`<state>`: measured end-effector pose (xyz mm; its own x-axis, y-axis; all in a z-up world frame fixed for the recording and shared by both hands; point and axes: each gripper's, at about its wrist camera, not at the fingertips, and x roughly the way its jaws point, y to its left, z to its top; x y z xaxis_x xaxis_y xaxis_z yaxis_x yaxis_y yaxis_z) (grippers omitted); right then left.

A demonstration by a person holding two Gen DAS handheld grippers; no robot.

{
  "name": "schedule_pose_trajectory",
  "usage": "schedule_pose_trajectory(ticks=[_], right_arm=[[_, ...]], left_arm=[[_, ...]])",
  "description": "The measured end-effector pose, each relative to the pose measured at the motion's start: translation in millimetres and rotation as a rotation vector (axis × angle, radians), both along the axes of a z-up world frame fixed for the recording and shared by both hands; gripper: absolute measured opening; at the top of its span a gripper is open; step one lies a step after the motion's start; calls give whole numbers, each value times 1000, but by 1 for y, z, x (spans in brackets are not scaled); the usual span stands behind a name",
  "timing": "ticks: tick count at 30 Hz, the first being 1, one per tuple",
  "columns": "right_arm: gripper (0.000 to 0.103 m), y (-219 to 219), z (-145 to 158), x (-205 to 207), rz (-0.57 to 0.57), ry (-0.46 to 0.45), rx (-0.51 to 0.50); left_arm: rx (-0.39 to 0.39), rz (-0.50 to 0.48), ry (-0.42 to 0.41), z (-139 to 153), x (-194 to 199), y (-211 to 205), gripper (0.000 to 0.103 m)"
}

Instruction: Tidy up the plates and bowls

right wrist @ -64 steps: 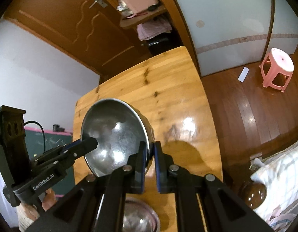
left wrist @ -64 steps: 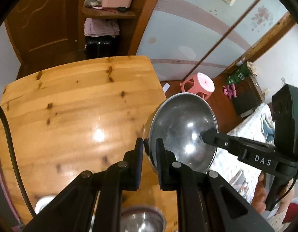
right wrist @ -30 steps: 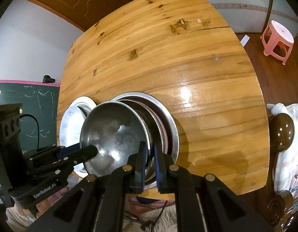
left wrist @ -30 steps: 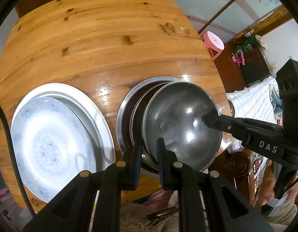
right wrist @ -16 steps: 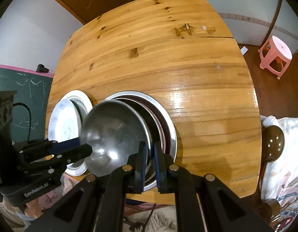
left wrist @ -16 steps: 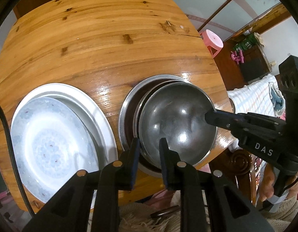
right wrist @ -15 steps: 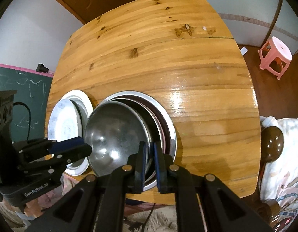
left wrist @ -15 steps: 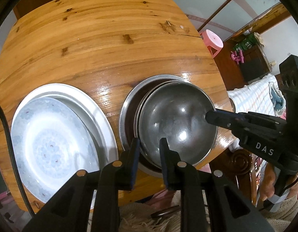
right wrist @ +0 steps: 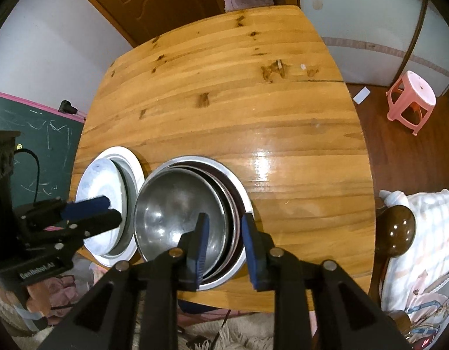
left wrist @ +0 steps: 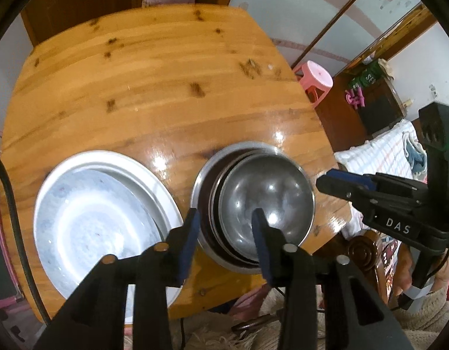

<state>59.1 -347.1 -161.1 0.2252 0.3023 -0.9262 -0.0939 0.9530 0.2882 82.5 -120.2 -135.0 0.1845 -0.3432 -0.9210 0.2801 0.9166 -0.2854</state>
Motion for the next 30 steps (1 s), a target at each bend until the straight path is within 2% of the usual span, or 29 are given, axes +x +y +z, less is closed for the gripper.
schedule_pose_trajectory(ticks=[4, 6, 8, 10, 12, 16, 21, 30], right_arm=[[25, -5, 11, -3, -10, -26, 14], [25, -7, 22, -5, -14, -51, 23], [26, -11, 34, -8, -22, -82, 37], [26, -15, 46, -10, -34, -108, 53], [26, -19, 57, -10, -42, -133, 63], [43, -24, 79, -17, -53, -210, 63], [44, -24, 81, -20, -49, -237, 48], [44, -15, 45, -23, -28, -187, 15]], left_arm=[[-24, 9, -31, 18, 2, 7, 37], [-39, 18, -50, 30, 2, 10, 42], [-61, 30, -85, 44, 1, 15, 59], [-75, 45, -133, 60, -1, 18, 66], [-82, 51, -172, 71, -2, 20, 66], [-83, 69, -232, 83, -7, 21, 81], [-94, 78, -212, 68, -9, 19, 81], [-94, 98, -115, 11, -11, 10, 81]])
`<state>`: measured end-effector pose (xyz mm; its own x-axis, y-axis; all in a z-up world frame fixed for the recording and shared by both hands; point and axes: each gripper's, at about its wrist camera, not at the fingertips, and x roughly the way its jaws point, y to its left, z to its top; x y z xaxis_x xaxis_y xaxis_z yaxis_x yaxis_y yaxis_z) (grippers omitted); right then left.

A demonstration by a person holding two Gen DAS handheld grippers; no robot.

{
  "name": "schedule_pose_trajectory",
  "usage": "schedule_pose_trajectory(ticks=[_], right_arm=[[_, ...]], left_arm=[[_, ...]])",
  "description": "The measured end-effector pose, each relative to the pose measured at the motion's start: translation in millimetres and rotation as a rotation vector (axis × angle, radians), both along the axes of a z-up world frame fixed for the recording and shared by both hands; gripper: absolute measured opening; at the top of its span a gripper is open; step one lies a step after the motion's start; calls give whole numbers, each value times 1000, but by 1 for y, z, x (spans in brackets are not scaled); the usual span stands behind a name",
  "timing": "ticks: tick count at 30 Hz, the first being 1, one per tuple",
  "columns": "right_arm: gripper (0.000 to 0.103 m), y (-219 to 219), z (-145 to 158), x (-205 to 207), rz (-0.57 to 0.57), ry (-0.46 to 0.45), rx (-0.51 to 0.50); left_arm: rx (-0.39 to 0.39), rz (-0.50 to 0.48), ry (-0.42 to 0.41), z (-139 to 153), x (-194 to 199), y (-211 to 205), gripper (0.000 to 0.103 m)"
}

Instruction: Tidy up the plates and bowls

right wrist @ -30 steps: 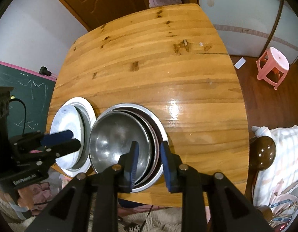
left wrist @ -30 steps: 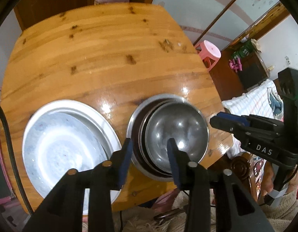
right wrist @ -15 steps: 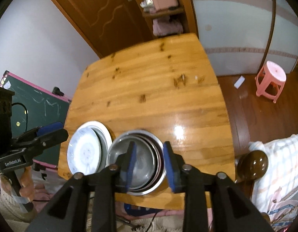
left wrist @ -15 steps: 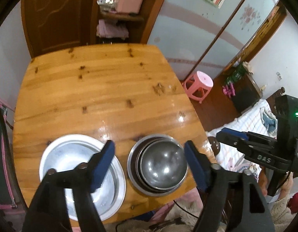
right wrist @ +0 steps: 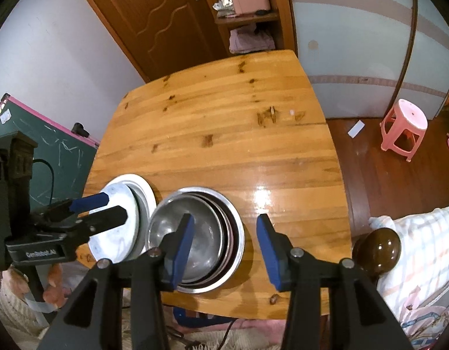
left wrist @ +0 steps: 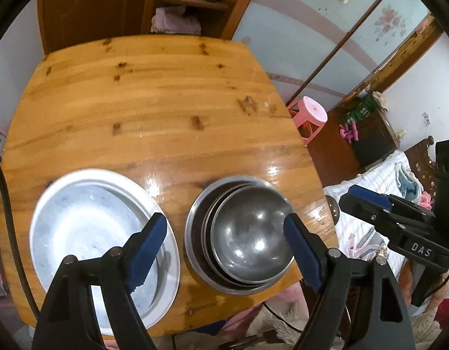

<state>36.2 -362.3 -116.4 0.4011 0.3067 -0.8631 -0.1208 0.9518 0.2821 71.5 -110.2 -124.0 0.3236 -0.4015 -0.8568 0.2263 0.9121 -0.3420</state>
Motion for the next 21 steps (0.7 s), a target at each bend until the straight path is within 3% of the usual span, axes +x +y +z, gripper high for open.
schedule_pose_trajectory(ticks=[8, 21], right_arm=[[44, 2, -41, -4, -8, 65, -4], [44, 5, -88, 4, -19, 203, 85]], left_arm=[[-55, -9, 84, -46, -4, 1, 81], [-120, -21, 181, -78, 3, -1, 77]])
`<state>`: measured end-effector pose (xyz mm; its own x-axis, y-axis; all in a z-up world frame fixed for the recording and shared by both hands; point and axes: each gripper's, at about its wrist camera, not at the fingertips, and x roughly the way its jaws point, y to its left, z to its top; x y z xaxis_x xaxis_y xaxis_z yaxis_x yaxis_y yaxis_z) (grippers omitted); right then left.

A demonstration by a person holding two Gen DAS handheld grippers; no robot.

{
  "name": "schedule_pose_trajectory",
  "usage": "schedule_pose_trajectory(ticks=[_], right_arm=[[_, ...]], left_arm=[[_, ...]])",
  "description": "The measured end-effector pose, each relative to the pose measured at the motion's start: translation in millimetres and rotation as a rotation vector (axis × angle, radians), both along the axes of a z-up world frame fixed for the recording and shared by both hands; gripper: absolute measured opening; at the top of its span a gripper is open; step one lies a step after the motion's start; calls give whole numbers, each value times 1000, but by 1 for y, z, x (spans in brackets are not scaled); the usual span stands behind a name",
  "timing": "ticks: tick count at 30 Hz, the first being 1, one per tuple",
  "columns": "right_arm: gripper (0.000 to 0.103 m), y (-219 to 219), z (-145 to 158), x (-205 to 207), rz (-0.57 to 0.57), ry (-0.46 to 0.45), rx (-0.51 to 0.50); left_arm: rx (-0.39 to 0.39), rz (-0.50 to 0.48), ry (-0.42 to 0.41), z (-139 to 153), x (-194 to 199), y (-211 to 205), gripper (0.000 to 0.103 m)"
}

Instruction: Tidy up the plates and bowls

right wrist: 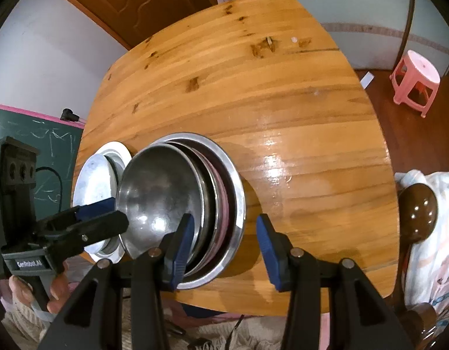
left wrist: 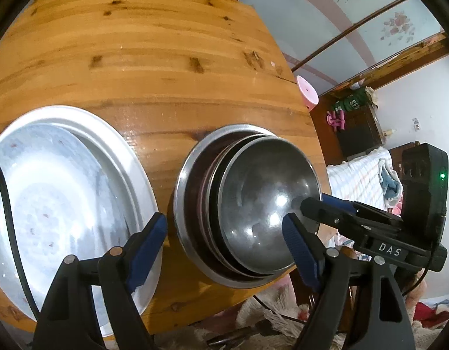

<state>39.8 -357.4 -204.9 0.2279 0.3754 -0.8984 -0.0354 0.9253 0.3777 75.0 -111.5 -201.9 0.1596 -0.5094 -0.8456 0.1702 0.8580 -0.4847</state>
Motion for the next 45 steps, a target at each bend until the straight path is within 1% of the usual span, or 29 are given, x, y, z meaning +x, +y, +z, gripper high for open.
schedule_pose_trajectory(ticks=[2, 7, 9, 12, 14, 16, 17, 19, 20, 27, 33, 38, 41, 45], right_arm=[[44, 0, -4, 1, -7, 15, 11], [44, 0, -10, 5, -16, 48, 34], [44, 0, -12, 7, -17, 63, 37], [44, 1, -14, 9, -13, 82, 42], [33, 2, -15, 9, -14, 88, 52], [31, 3, -15, 10, -18, 90, 56], [31, 3, -15, 10, -17, 90, 51], [31, 4, -15, 11, -20, 84, 44], [30, 4, -15, 11, -22, 84, 42], [30, 9, -14, 12, -18, 89, 10], [30, 7, -12, 12, -28, 96, -1], [30, 8, 1, 8, -30, 74, 2], [30, 12, 16, 6, -23, 52, 4], [30, 26, 45, 5, 12, -3, 8]], left_arm=[[-8, -8, 11, -3, 2, -1, 72], [-11, -18, 29, -8, 5, -5, 68], [-10, -19, 40, -12, 7, -5, 64], [-6, -20, 64, -15, 5, -2, 55], [-3, -14, 78, -18, 6, 0, 46], [10, -8, 104, -24, 8, 1, 42], [6, -6, 125, -28, 9, 1, 42], [5, -7, 139, -32, 9, -1, 42], [7, -14, 139, -33, 9, -2, 40], [60, -35, 133, -31, 6, -14, 37], [54, -33, 109, -19, 3, -18, 36], [47, -22, 71, -3, -5, -14, 36], [32, -4, 48, 12, -9, -7, 36], [14, 40, -14, 42, -15, 16, 36]])
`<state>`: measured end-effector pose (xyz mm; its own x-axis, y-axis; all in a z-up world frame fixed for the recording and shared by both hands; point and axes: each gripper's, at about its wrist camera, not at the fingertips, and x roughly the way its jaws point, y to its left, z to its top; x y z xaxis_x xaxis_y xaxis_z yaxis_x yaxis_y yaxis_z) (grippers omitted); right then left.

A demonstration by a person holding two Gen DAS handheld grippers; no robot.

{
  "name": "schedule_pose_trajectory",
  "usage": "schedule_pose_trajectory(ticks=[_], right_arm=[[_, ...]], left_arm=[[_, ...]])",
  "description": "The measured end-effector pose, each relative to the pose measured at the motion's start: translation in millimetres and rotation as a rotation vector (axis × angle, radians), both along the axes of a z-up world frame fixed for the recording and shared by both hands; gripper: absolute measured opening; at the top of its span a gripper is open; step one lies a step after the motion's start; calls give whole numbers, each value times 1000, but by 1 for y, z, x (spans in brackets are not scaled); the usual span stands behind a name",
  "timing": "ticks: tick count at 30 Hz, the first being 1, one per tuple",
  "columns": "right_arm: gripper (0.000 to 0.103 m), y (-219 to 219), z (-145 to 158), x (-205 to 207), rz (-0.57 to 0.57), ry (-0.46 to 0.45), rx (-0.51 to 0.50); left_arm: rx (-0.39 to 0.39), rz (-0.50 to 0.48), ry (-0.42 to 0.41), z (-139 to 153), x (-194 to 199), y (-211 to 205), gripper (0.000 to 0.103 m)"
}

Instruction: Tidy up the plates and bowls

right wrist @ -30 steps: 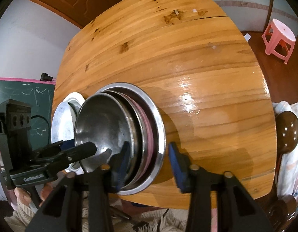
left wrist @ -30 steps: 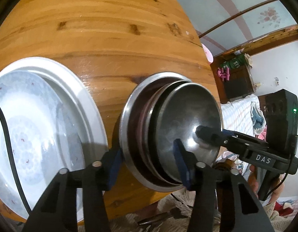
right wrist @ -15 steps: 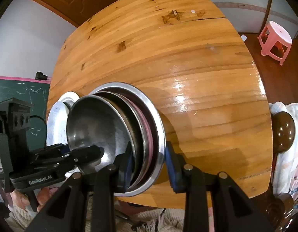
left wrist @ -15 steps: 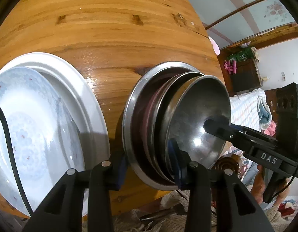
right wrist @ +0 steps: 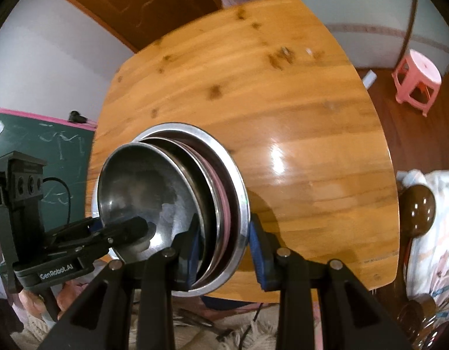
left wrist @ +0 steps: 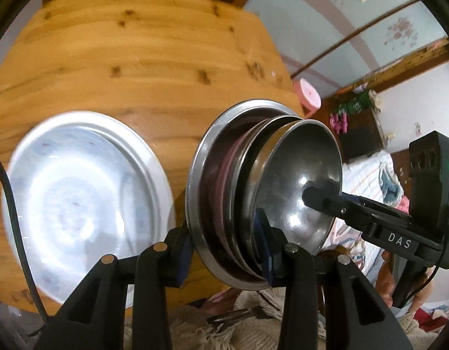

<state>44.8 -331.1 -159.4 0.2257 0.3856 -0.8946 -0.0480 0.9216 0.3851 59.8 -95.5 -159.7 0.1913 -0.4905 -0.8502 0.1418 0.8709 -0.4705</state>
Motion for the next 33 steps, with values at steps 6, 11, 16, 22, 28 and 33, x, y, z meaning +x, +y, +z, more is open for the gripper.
schedule_pose_trajectory(ticks=[6, 11, 16, 22, 28, 33], right_arm=[[30, 49, 35, -1, 91, -80, 11], [30, 100, 36, 2, 182, -91, 8], [30, 146, 8, 7, 240, -31, 3], [30, 176, -28, 9, 251, 50, -32], [30, 187, -40, 14, 231, 87, -62], [30, 189, -44, 18, 223, 100, -80]], left_arm=[[19, 100, -96, 37, -14, 56, 36], [44, 199, -111, 39, -28, 107, 36], [64, 258, -59, 15, -33, 149, 36], [53, 278, 24, -25, -27, 171, 36], [37, 268, 61, -46, -19, 179, 36], [45, 253, 70, -55, -14, 181, 36]])
